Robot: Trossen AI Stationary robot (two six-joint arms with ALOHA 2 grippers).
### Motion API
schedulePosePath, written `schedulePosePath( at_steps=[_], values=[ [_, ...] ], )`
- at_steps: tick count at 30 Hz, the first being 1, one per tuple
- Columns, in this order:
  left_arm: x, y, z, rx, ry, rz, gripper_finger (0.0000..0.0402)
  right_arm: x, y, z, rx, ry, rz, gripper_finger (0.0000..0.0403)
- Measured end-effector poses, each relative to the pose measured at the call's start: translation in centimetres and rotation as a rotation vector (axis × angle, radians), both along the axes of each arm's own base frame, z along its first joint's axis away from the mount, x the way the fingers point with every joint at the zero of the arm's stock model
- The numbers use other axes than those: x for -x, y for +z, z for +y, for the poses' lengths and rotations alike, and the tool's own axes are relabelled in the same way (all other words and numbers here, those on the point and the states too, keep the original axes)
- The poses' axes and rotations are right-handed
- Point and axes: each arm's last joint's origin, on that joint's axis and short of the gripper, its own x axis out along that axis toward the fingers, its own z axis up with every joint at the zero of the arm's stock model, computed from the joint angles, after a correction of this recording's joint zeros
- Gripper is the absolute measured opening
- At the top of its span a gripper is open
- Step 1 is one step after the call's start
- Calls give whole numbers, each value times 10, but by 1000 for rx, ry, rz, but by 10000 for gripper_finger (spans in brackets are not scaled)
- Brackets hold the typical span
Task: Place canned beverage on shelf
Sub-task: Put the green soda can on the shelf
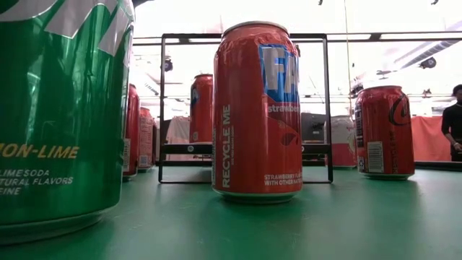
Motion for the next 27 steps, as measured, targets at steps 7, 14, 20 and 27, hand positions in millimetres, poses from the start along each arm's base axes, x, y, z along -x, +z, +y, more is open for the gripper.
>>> schedulePosePath(
  at_steps=[7, 14, 20, 27],
  values=[
    [0, 0, 0, 0, 1, 0, 0, 9, -14, 10, -27, 12, 36, 126],
    [0, 0, 0, -1, 1, 1, 0, 3, -24, 19, -8, 3, 115, 254],
    [0, 0, 0, -1, 2, 2, 0, -5, -39, 28, 60, 121, 149, 330],
    [0, 0, 0, -1, 2, 1, 0, -10, -53, 36, 80, 546, 210, 347]
  ],
)
